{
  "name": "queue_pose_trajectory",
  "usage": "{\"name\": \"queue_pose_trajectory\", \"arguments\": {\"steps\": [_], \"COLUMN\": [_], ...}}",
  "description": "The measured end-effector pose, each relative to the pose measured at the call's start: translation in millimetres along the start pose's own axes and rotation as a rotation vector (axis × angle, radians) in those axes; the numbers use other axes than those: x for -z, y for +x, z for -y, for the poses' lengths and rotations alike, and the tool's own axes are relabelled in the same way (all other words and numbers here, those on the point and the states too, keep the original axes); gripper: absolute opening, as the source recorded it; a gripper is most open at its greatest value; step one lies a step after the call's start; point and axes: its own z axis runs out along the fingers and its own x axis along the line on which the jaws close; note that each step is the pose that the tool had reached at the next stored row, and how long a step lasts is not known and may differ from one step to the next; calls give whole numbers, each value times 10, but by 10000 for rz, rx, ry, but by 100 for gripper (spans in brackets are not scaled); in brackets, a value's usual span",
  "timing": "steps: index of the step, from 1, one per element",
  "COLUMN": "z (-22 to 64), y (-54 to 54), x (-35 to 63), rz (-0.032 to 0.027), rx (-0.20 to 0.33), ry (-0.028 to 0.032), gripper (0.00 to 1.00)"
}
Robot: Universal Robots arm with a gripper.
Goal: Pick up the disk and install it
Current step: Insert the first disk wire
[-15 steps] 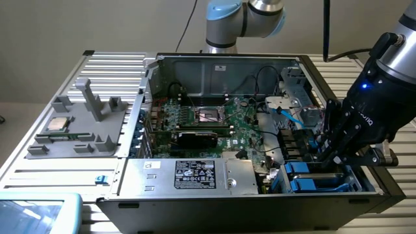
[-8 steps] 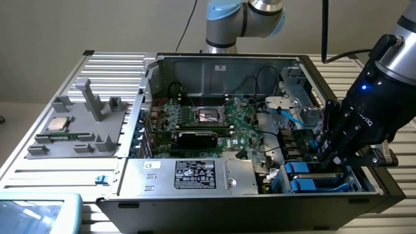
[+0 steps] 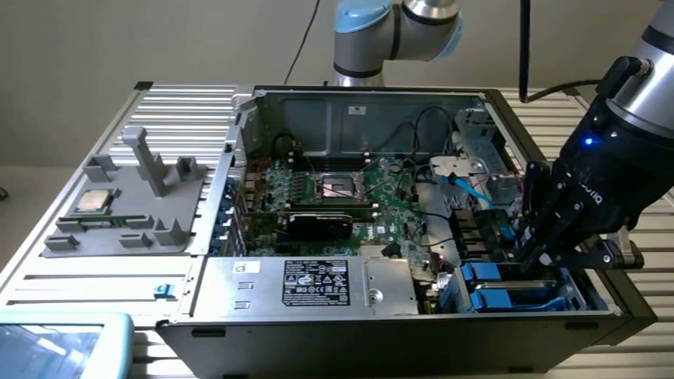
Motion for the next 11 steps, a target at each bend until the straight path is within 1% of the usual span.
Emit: {"name": "queue_pose_trajectory", "arguments": {"steps": [11], "z": [-5], "y": [28], "x": [-33], "rz": [-2], "rx": [1], "ry": [0], "gripper": [17]}}
